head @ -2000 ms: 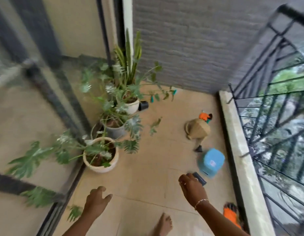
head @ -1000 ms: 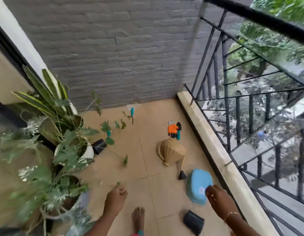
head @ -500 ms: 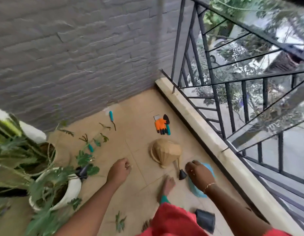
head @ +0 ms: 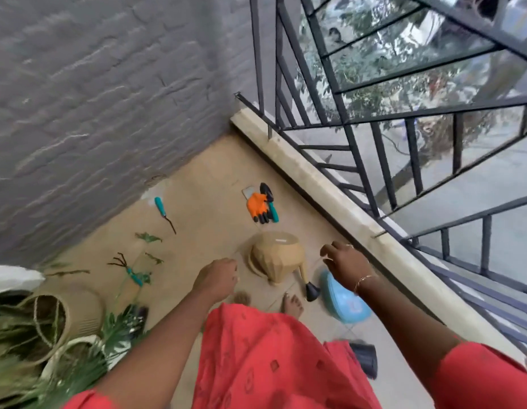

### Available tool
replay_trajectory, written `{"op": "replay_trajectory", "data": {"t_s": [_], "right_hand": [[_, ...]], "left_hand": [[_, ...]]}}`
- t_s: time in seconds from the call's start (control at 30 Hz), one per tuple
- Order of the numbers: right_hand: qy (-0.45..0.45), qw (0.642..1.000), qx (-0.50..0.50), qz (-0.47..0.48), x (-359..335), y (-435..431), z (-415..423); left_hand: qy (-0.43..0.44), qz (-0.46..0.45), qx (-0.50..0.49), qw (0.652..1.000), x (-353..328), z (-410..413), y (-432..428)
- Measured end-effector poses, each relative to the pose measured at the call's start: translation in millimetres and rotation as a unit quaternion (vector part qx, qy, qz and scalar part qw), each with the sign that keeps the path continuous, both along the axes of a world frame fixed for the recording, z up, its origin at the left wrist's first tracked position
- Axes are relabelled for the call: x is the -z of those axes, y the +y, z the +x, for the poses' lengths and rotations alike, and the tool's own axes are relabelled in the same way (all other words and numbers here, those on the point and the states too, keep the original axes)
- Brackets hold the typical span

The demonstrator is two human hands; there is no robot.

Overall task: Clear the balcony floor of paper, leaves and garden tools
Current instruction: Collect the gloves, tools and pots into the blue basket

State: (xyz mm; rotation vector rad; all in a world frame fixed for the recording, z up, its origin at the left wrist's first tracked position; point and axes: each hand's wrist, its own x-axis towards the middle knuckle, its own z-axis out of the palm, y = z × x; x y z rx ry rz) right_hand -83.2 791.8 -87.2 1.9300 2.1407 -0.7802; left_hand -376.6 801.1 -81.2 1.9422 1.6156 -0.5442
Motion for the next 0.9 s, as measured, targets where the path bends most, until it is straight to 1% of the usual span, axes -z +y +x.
{"op": "replay_trajectory", "data": {"t_s": [0.1, 0.2, 0.27, 0.37, 0.47, 0.5, 0.53, 0.57, 0.63, 0.7, 0.73, 0.77, 0.8, 0.9], "right_hand": [[0.008, 0.998, 0.06, -0.014, 15.4, 7.6, -7.6], [0.077, 0.985, 0.151, -0.033, 46.2, 8.6, -14.8], [0.114, 0.972, 0.198, -0.054, 73.1, 6.2, -20.3], [0.136, 0.958, 0.237, -0.09, 110.4, -3.2, -34.9], [0.173, 0.926, 0.324, -0.087, 151.9, -6.5, -51.4], [0.198, 0.902, 0.374, -0.083, 162.0, -6.5, -56.7], [0.232, 0.863, 0.442, -0.076, 179.3, -4.5, -62.1], [0.268, 0.809, 0.519, -0.068, 197.9, -2.1, -66.8], [0.33, 0.696, 0.635, -0.056, 232.1, 1.9, -78.0], [0.374, 0.599, 0.706, -0.046, 261.2, 4.1, -89.0], [0.392, 0.56, 0.729, -0.045, 276.2, 3.9, -93.9], [0.405, 0.527, 0.746, -0.043, 290.8, 3.8, -97.8], [0.411, 0.503, 0.759, -0.041, 304.9, 3.3, -101.1], [0.416, 0.454, 0.787, -0.035, 342.0, -7.2, -107.5]], "left_hand": [[0.021, -0.015, 0.062, 0.998, 21.3, 10.3, 24.1], [0.058, -0.026, 0.151, 0.986, 54.3, 18.7, 46.5], [0.084, -0.028, 0.224, 0.971, 78.6, 25.3, 61.3], [0.102, -0.046, 0.304, 0.946, 108.8, 36.0, 75.4], [0.119, -0.055, 0.369, 0.92, 143.6, 42.0, 83.4], [0.129, -0.06, 0.39, 0.91, 151.4, 42.5, 83.7], [0.14, -0.07, 0.412, 0.898, 168.8, 42.0, 84.2], [0.149, -0.074, 0.431, 0.887, 190.4, 41.4, 84.6], [0.163, -0.093, 0.45, 0.873, 232.2, 40.0, 85.4], [0.166, -0.114, 0.455, 0.868, 280.8, 38.9, 82.2], [0.167, -0.131, 0.457, 0.864, 304.0, 39.8, 79.3], [0.163, -0.139, 0.457, 0.863, 328.3, 39.6, 76.1], [0.159, -0.142, 0.453, 0.866, 354.0, 37.4, 72.6], [0.155, -0.135, 0.453, 0.868, 425.0, 33.5, 60.2]]}}
